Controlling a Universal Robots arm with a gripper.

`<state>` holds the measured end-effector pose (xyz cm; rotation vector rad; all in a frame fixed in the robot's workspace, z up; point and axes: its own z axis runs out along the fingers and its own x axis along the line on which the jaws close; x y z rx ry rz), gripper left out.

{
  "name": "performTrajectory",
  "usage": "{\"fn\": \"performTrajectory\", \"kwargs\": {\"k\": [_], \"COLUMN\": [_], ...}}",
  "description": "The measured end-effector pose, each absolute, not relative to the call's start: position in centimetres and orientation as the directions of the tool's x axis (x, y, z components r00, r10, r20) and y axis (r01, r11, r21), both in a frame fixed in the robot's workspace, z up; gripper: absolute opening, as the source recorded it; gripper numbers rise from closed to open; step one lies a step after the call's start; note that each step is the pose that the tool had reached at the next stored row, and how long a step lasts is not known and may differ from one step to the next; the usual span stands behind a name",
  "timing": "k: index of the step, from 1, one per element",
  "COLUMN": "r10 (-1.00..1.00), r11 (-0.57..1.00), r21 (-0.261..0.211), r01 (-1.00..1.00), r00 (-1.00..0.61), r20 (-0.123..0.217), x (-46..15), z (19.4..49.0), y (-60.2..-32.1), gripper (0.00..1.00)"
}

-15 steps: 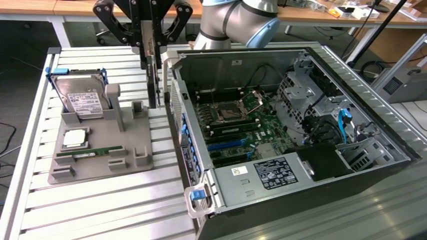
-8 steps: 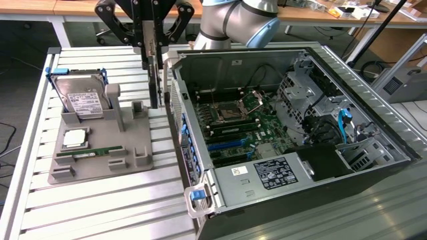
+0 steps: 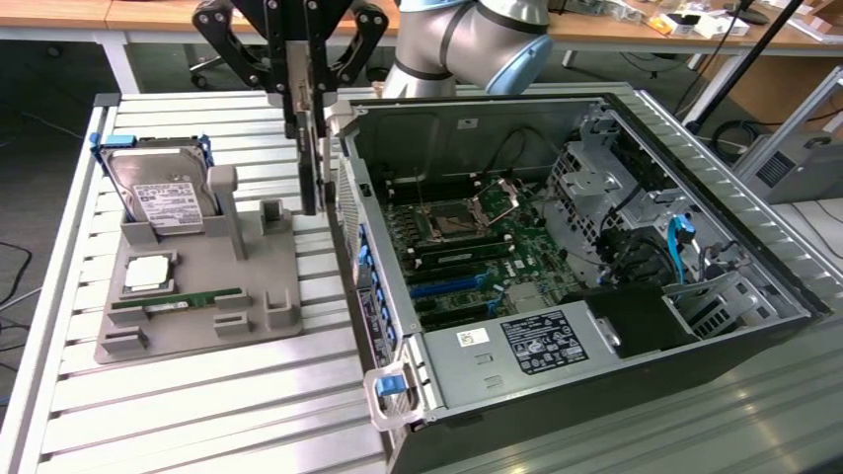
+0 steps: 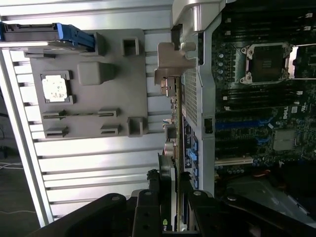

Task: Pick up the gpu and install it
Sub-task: 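Pick up the gpu and move the gpu toward the slot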

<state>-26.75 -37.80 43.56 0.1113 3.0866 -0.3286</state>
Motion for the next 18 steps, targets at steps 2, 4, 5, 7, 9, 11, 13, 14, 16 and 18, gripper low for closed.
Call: {"fn": "performTrajectory", "kwargs": {"k": [2, 4, 5, 7, 9, 11, 13, 14, 16, 18], "r10": [0.067, 0.067, 0.067, 0.067, 0.067, 0.067, 0.067, 0.067, 0.067, 0.067], "r11": [0.975, 0.974, 0.974, 0.973, 0.973, 0.972, 0.972, 0.972, 0.971, 0.971], "r21": [-0.211, -0.214, -0.215, -0.217, -0.219, -0.221, -0.224, -0.225, -0.227, -0.229], "r01": [0.075, 0.075, 0.075, 0.075, 0.075, 0.075, 0.075, 0.075, 0.075, 0.075], "r00": [-0.997, -0.997, -0.997, -0.997, -0.997, -0.997, -0.997, -0.997, -0.997, -0.997], "r20": [-0.043, -0.043, -0.043, -0.043, -0.044, -0.044, -0.044, -0.044, -0.044, -0.044], "x": [-26.70, -26.60, -26.57, -26.51, -26.44, -26.37, -26.30, -26.27, -26.22, -26.18], "z": [43.55, 43.55, 43.56, 43.55, 43.56, 43.55, 43.55, 43.55, 43.55, 43.55], "y": [-37.80, -37.80, -37.80, -37.80, -37.80, -37.80, -37.80, -37.80, -37.80, -37.80], "gripper": [0.27, 0.27, 0.27, 0.27, 0.27, 0.27, 0.27, 0.27, 0.27, 0.27]}}
